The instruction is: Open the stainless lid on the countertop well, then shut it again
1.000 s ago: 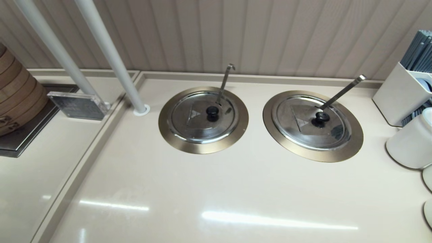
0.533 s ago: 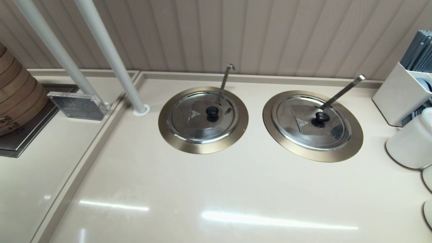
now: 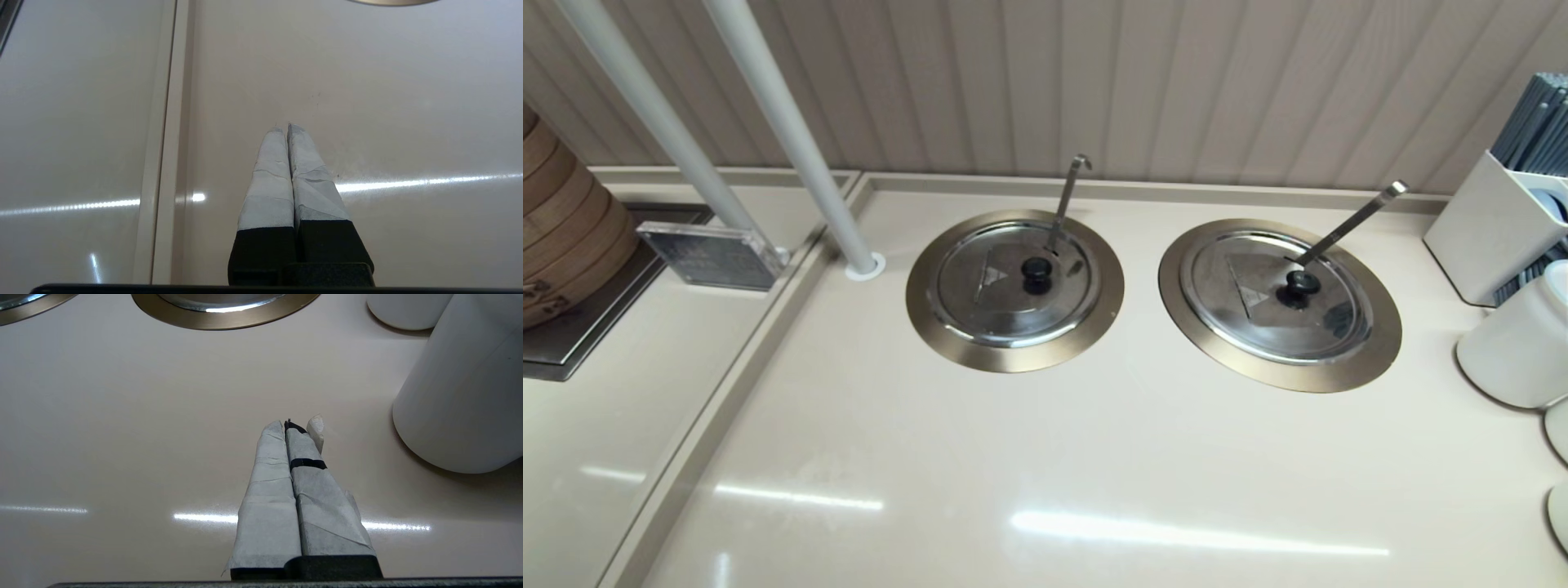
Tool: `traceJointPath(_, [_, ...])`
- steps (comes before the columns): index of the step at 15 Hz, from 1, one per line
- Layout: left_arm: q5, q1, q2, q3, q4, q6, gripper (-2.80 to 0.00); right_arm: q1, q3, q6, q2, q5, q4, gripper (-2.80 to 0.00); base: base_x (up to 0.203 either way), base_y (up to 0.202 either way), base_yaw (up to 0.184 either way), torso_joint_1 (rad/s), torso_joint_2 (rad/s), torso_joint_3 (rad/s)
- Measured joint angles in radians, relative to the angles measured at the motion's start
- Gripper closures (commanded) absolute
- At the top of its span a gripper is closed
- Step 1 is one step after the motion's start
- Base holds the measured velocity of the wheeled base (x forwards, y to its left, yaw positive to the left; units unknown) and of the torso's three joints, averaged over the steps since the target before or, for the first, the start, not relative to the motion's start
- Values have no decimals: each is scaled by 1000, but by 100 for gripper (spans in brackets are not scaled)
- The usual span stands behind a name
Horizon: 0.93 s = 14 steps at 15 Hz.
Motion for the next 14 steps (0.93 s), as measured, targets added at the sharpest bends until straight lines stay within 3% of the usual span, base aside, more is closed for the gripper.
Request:
traceJointPath(2, [-25,-20,-12,37,-88,9,0,0,0,0,0,0,0,0,0,0,0,0,0,0])
traceJointPath(4, [-41,-41,-54,75,-16,35,0,0,0,0,0,0,0,0,0,0,0,0,0,0])
traceJointPath(6, [-35,-57,-137,111,-15,51,0,0,0,0,0,0,0,0,0,0,0,0,0,0])
traceJointPath(9, [27,-73,-232,152,-43,-55,0,0,0,-3,0,0,0,0,0,0,0,0,0,0])
traceJointPath(10, [76,-75,-245,168,-43,-44,0,0,0,-2,0,0,-1,0,0,0,0,0,0,0])
traceJointPath(12, [156,-77,-261,194,-28,58,0,0,0,-1,0,0,0,0,0,0,0,0,0,0])
traceJointPath(14, [163,-77,-268,203,-19,40,0,0,0,-4,0,1,-1,0,0,0,0,0,0,0])
